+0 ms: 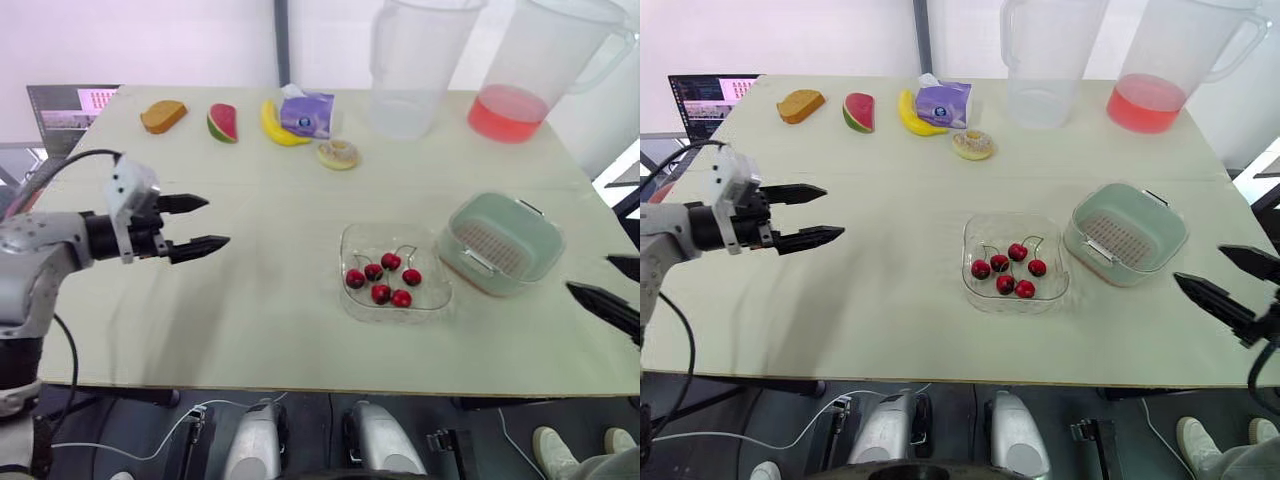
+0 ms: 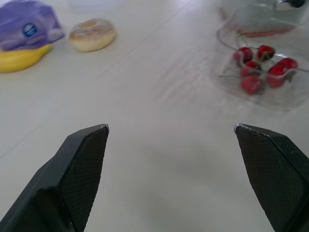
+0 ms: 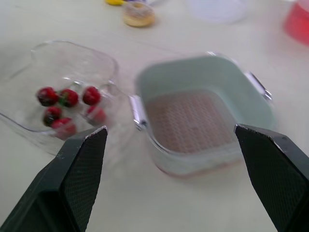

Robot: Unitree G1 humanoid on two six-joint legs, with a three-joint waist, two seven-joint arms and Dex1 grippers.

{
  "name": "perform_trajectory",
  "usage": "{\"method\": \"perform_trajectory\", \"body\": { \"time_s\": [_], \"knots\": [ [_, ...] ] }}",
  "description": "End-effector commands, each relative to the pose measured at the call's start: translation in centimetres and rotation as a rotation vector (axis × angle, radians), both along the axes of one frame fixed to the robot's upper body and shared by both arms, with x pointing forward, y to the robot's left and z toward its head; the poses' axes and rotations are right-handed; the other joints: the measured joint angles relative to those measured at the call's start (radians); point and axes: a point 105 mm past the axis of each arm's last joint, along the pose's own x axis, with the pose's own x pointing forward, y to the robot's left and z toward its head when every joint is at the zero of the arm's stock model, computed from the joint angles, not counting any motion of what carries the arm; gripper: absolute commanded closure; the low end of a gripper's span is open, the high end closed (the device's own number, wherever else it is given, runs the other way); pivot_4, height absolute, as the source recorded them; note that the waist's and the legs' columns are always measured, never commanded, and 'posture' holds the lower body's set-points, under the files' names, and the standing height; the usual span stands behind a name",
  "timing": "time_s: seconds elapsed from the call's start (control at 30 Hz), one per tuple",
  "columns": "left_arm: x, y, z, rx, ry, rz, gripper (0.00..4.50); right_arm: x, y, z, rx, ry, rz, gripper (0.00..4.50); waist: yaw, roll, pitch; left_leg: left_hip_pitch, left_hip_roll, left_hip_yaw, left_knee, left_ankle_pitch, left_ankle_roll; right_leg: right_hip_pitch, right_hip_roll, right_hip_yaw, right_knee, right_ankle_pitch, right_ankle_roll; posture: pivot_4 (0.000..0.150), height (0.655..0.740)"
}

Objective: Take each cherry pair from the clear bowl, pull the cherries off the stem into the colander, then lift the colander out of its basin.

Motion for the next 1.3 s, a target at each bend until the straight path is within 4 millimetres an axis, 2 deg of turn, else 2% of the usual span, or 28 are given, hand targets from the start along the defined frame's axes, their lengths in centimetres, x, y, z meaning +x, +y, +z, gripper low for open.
{"method": "perform_trajectory", "body": {
  "time_s": [0.03, 0.13, 0.27, 0.43, 0.57, 0.7, 0.8, 0.87, 1.3],
  "knots": [
    [-1.6, -2.9, 0.7, 0.029, -0.013, -0.162, 0.13, 0.6, 3.7, 0.9, -0.044, 0.022, 0.127, 0.00, 0.000, 0.000, 0.000, 0.000, 0.000, 0.000, 0.000, 0.000, 0.000, 0.000, 0.000, 0.000, 0.000, 0.000, 0.000, 0.150, 0.7400],
    [-3.1, -4.9, 0.0, 0.061, 0.027, -0.281, 0.13, 1.4, 6.9, 0.6, -0.120, 0.127, 0.241, 0.00, 0.001, 0.000, 0.000, 0.000, 0.000, 0.000, 0.001, 0.000, 0.000, 0.000, 0.000, 0.001, 0.001, 0.000, 0.000, 0.150, 0.7400],
    [-3.7, -6.4, -0.7, 0.089, 0.041, -0.359, 0.13, 2.9, 9.8, 1.0, -0.247, 0.187, 0.348, 0.00, 0.001, 0.000, 0.000, 0.000, 0.000, 0.000, 0.002, 0.000, 0.000, -0.001, 0.000, 0.001, 0.002, 0.000, 0.000, 0.150, 0.7400],
    [-3.6, -7.3, -1.1, 0.087, 0.058, -0.397, 0.13, 5.7, 11.5, 1.2, -0.385, 0.224, 0.390, 0.00, 0.001, 0.000, 0.001, -0.003, 0.000, 0.000, 0.003, 0.000, 0.000, -0.005, 0.000, 0.001, 0.002, 0.000, -0.001, 0.150, 0.7400],
    [-3.4, -7.9, -1.4, 0.095, 0.047, -0.411, 0.13, 6.9, 13.4, 0.5, -0.515, 0.281, 0.506, 0.00, 0.002, 0.000, 0.001, -0.009, 0.000, 0.001, 0.004, 0.000, 0.000, -0.011, -0.001, 0.001, 0.005, 0.000, -0.001, 0.150, 0.7400],
    [-3.0, -8.1, -1.3, 0.094, 0.018, -0.406, 0.13, 8.4, 13.9, -0.3, -0.632, 0.315, 0.537, 0.00, 0.001, 0.000, 0.001, -0.009, 0.000, 0.002, 0.005, 0.000, 0.000, -0.014, 0.000, 0.002, 0.007, 0.000, -0.001, 0.150, 0.7400],
    [-2.9, -8.2, -1.3, 0.092, 0.001, -0.406, 0.00, 8.6, 14.2, -0.9, -0.667, 0.347, 0.582, 0.77, 0.004, 0.000, 0.001, -0.010, 0.000, 0.002, 0.005, 0.000, 0.000, -0.014, -0.001, 0.002, 0.008, 0.000, -0.001, 0.150, 0.7400],
    [-2.9, -8.3, -1.4, 0.090, -0.003, -0.405, 0.00, 8.7, 14.4, -1.4, -0.685, 0.366, 0.613, 1.76, 0.003, 0.000, 0.001, -0.010, 0.000, 0.003, 0.005, 0.000, 0.000, -0.014, -0.001, 0.002, 0.008, 0.000, -0.001, 0.150, 0.7400],
    [-2.7, -8.9, -1.6, 0.072, -0.015, -0.394, 0.00, 8.7, 14.1, -4.8, -0.771, 0.468, 0.712, 1.76, 0.002, 0.000, 0.001, -0.010, 0.000, 0.003, 0.005, 0.000, 0.000, -0.014, -0.001, 0.002, 0.009, 0.000, -0.001, 0.150, 0.7400]
  ]
}}
